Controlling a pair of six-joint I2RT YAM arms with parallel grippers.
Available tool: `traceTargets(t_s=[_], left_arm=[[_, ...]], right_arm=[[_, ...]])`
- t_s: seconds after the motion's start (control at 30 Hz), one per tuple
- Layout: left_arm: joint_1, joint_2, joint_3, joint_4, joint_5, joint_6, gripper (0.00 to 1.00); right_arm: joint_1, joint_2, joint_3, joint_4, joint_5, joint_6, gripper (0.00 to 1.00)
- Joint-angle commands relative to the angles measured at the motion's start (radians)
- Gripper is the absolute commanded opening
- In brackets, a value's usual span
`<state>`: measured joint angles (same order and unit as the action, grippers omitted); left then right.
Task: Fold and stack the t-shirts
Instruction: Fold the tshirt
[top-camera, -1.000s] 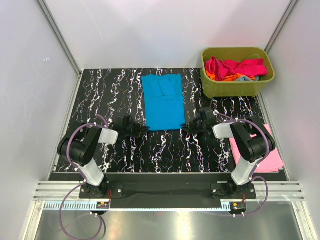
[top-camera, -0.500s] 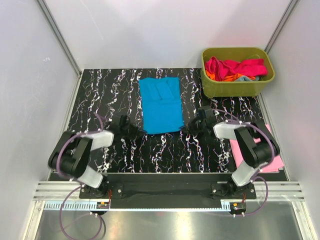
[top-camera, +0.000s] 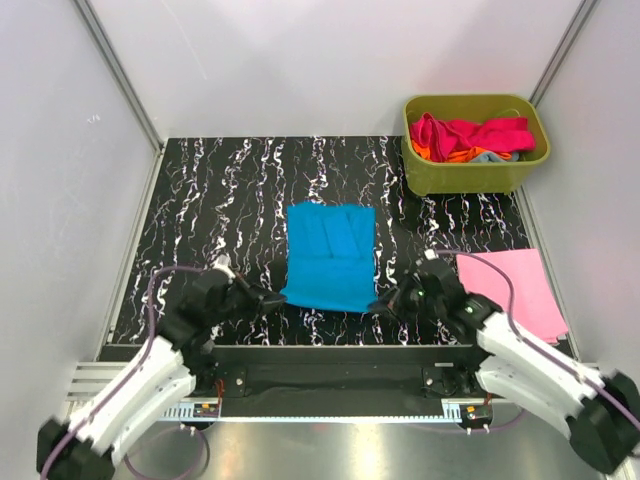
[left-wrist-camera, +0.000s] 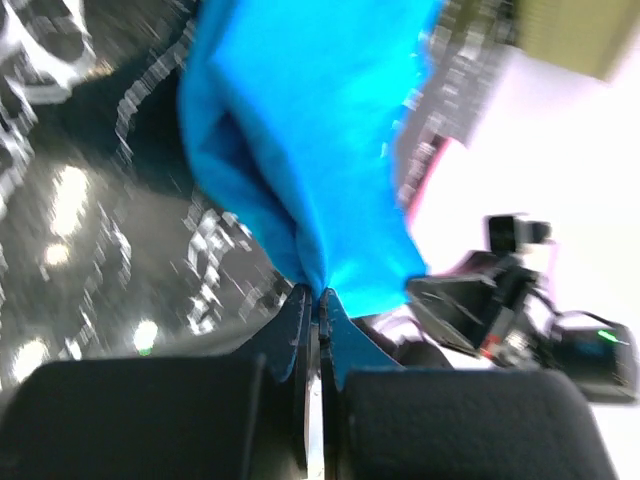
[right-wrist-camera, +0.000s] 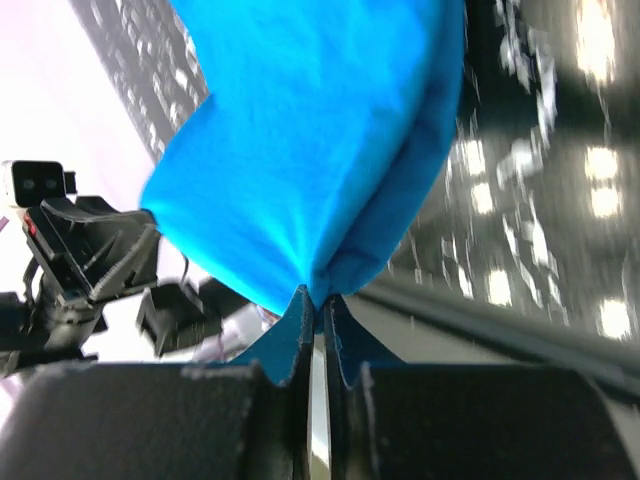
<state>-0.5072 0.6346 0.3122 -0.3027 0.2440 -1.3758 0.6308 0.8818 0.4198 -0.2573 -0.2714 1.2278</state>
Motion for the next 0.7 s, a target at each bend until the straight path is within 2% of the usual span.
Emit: traceTargets(t_s=[0.0, 0.03, 0.1, 0.3, 0.43, 0.53, 0.67], left_arm=[[-0.007, -0.191, -0.015, -0.217, -0.029, -0.032, 0.0], [-0.008, -0.264, -0.012, -0.284, -0.02, -0.038, 0.0], [-0.01, -0.317, -0.004, -0.349, 0.015, -0.043, 0.0], [-0.011, -0.443, 0.065, -0.513, 0.058, -0.035, 0.0], [-0.011, -0.446, 0.114, -0.57, 0.063, -0.025, 0.0], [-0.011, -0.418, 0.139, -0.572, 0.058, -0.026, 0.0], [-0.011, -0.305, 0.194, -0.517, 0.051, -0.002, 0.0]], right_arm=[[0.039, -0.167, -0.021, -0.276, 0.043, 0.032, 0.0], [0.043, -0.238, -0.024, -0.31, 0.035, 0.041, 0.0], [0.055, -0.32, -0.024, -0.387, 0.009, 0.05, 0.0], [0.063, -0.432, 0.062, -0.582, -0.023, 0.022, 0.0], [0.064, -0.466, 0.082, -0.634, -0.037, 0.033, 0.0], [0.063, -0.452, 0.076, -0.609, -0.063, 0.039, 0.0], [0.063, -0.371, 0.129, -0.538, -0.043, 0.01, 0.0]])
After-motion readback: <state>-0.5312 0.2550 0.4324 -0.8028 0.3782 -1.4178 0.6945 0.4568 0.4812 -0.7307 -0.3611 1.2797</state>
